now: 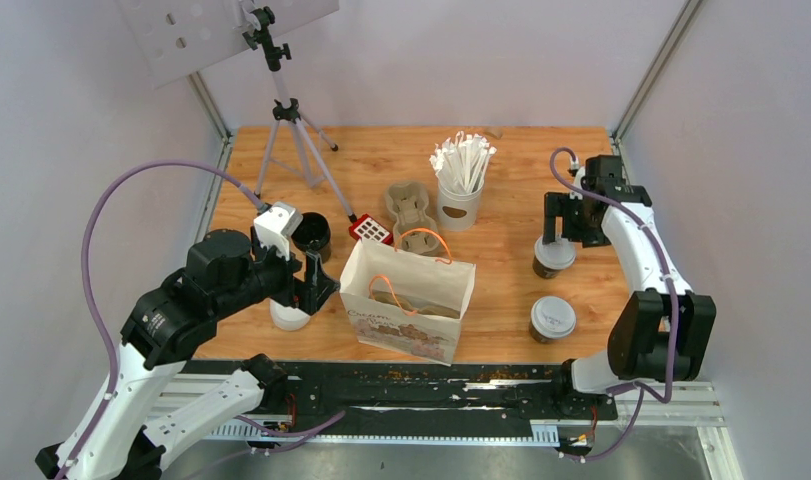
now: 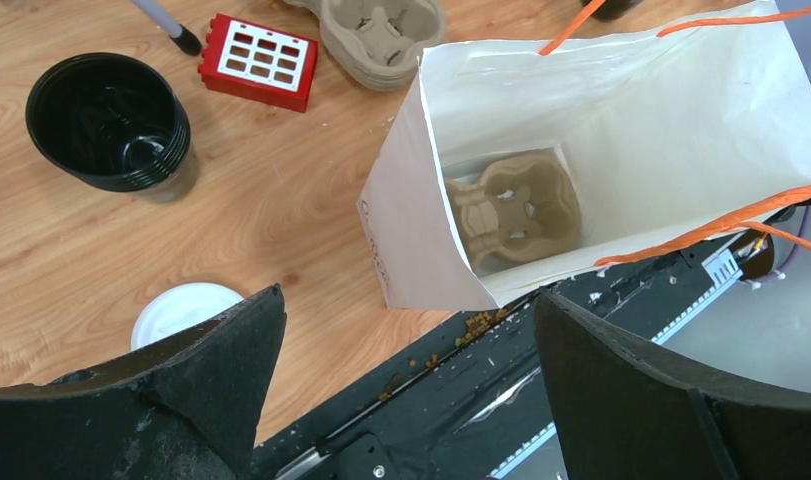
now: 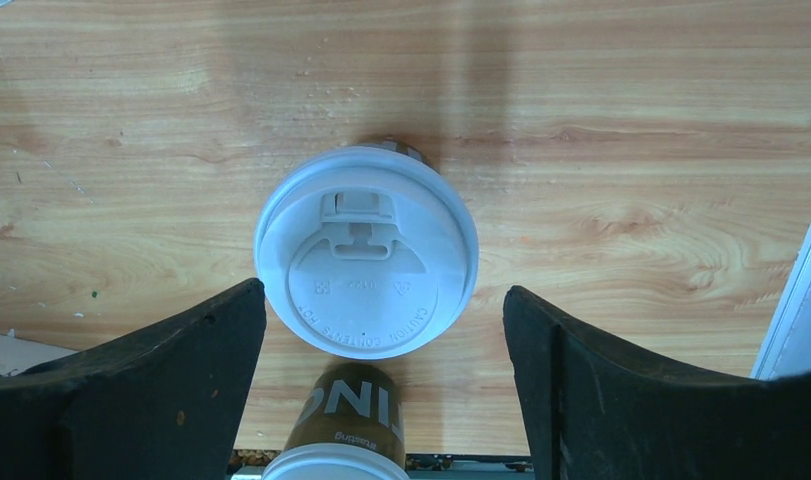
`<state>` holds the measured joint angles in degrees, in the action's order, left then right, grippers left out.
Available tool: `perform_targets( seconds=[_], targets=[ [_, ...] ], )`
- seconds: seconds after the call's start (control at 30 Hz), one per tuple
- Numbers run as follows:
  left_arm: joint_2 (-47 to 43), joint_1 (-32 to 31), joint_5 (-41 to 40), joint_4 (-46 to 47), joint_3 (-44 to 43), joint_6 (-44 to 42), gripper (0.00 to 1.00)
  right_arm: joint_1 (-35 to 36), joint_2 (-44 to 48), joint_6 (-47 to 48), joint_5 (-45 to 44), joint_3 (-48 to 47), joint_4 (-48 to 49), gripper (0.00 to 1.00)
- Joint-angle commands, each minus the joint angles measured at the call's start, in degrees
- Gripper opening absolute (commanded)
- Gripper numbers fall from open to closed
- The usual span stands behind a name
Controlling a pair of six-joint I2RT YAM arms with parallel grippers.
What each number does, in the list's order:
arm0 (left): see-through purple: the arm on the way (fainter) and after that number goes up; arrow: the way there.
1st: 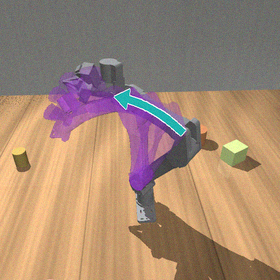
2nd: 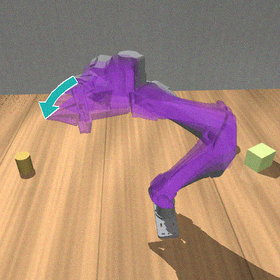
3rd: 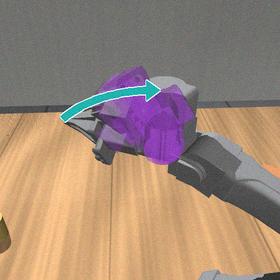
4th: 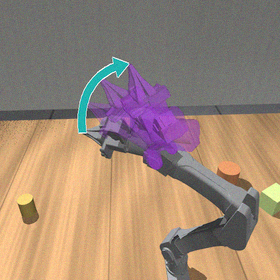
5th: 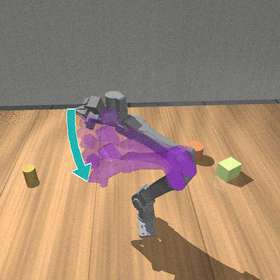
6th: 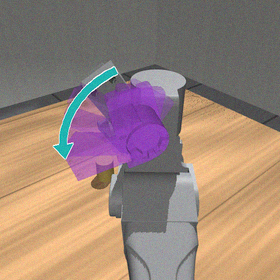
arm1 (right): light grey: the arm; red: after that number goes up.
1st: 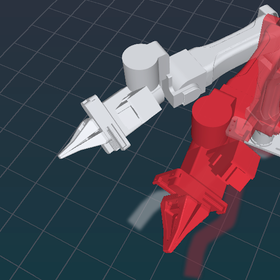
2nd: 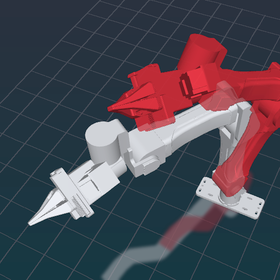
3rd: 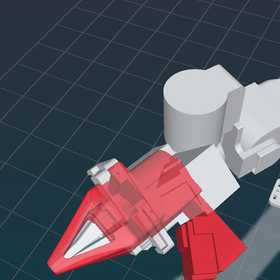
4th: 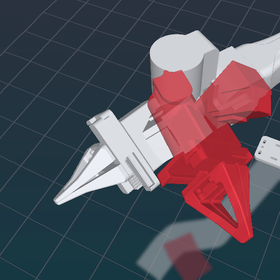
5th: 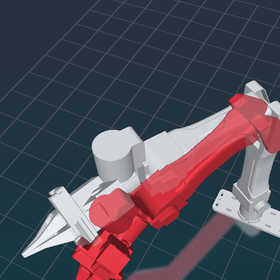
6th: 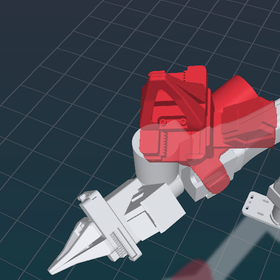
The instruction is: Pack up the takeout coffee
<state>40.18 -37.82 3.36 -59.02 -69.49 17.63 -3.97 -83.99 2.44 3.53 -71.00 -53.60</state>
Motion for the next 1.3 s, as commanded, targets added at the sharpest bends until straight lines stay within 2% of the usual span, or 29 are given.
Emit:
perform_targets(
  seconds=[0.0,0.13,0.47,0.87,1.27],
  targets=[
    [-0.48,0.2,-0.78,-0.08,-0.55,-0.15,1.0,0.0,4.17,-0.86,0.4,2.83,5.72,0.89],
    [-0.54,0.21,-0.8,-0.11,-0.72,-0.05,1.0,0.17,5.68,-0.39,0.77,5.56,8.74,0.96],
    [-0.75,0.2,-0.79,0.5,-0.13,0.19,1.0,1.97,9.44,1.32,-1.29,9.63,14.88,0.93],
    [-1.0,0.16,-0.45,1.02,0.27,0.96,1.0,3.45,8.72,2.36,-3.49,11.18,15.52,0.94],
    [-1.05,0.18,-0.53,1.02,0.48,0.4,1.0,3.46,7.54,3.45,-1.85,12.1,15.09,0.92]
  ],
)
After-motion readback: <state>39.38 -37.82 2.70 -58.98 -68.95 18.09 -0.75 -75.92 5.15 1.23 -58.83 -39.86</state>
